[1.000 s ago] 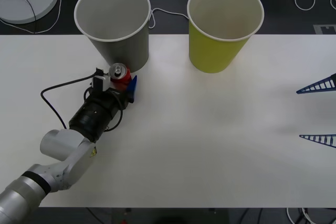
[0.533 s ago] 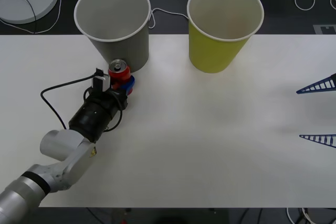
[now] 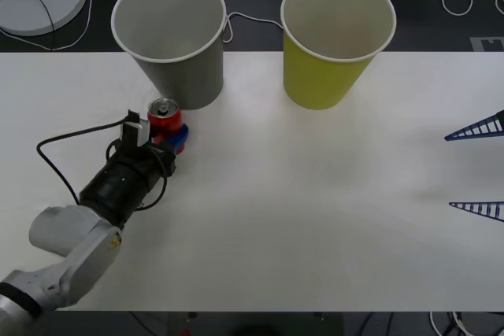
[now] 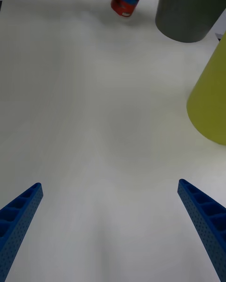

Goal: Put the can into the green bin and the plastic bottle into the gray bin

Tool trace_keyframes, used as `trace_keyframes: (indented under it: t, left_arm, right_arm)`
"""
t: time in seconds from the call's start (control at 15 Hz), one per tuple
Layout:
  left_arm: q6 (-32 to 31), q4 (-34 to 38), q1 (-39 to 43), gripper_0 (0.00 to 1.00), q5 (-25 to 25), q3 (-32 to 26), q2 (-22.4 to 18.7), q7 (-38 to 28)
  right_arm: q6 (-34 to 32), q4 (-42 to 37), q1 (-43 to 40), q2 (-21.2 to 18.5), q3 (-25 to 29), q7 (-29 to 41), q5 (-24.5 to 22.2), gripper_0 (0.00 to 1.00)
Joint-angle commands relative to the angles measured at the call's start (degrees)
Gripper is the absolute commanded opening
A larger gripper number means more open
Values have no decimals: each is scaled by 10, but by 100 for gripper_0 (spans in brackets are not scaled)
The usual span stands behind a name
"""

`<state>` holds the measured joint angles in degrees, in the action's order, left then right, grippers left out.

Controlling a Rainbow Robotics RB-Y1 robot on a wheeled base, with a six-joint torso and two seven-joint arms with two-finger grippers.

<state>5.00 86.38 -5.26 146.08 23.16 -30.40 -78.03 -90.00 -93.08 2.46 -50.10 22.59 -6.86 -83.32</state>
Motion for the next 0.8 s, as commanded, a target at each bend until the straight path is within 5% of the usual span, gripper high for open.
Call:
trace_keyframes:
  t: [0.07, 0.67, 0.8]
  left_arm:
    - [-87, 79, 40, 0, -10, -41, -12, 39]
    - [-444, 268, 60, 0, -59, -153, -74, 60]
    - [-531, 300, 60, 0, -112, -193, -80, 78]
  right_arm:
    - [0, 0, 0, 0, 0, 0, 0, 100]
    - [0, 0, 0, 0, 0, 0, 0, 100]
    - [0, 0, 0, 0, 0, 0, 0, 100]
